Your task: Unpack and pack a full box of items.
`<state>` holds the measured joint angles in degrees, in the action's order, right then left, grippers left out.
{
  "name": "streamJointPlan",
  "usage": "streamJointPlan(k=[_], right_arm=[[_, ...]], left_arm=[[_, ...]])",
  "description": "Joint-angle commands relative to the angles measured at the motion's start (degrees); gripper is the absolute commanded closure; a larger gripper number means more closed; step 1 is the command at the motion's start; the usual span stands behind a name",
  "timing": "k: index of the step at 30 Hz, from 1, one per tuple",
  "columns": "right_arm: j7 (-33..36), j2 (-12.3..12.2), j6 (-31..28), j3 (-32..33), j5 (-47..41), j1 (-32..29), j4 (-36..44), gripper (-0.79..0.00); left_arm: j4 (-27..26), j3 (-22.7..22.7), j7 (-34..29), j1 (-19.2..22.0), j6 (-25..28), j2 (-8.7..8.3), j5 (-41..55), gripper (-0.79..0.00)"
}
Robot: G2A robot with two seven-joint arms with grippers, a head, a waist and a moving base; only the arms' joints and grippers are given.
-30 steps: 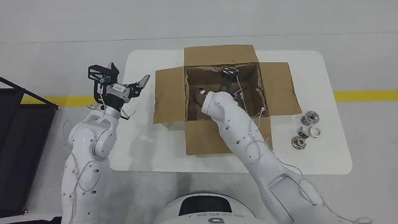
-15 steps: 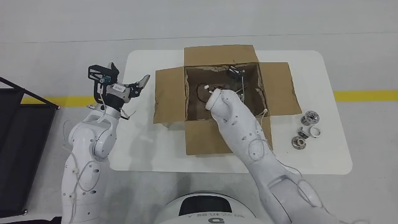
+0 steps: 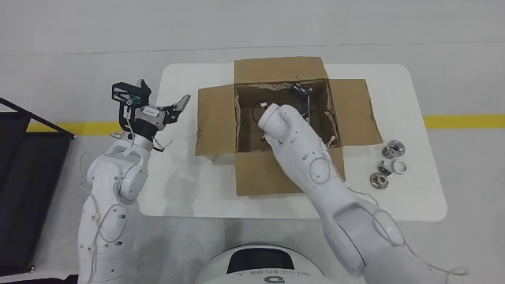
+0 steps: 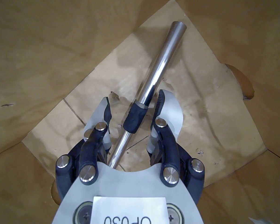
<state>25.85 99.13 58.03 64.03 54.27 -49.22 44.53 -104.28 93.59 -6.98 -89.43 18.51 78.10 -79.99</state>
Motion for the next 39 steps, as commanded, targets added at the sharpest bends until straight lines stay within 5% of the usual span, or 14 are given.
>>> streamJointPlan(k=[1, 4, 5, 12, 28, 39], right_arm=[[-0.33, 0.25, -0.02, 0.03, -0.57, 0.88, -1.55, -0.308], [-1.33, 0.58, -0.02, 0.44, -1.46, 1.67, -3.04, -0.145], [-1.81, 0.67, -0.02, 0.63, -1.73, 1.78, -3.25, 0.000], [-7.36, 0.72, -1.11, 2.35, -3.31, -2.10, 2.46, 0.000], [-20.37, -2.41, -20.07, 8.12, -2.13, -32.29, 45.62, 0.000], [-31.87, -2.60, -27.50, 8.50, -4.81, -39.94, 57.23, 0.000]], left_arm=[[0.00, 0.00, 0.00, 0.00, 0.00, 0.00, 0.00, -0.785], [0.00, 0.00, 0.00, 0.00, 0.00, 0.00, 0.00, -0.785], [0.00, 0.00, 0.00, 0.00, 0.00, 0.00, 0.00, -0.785], [0.00, 0.00, 0.00, 0.00, 0.00, 0.00, 0.00, -0.785], [0.00, 0.00, 0.00, 0.00, 0.00, 0.00, 0.00, -0.785], [0.00, 0.00, 0.00, 0.00, 0.00, 0.00, 0.00, -0.785]])
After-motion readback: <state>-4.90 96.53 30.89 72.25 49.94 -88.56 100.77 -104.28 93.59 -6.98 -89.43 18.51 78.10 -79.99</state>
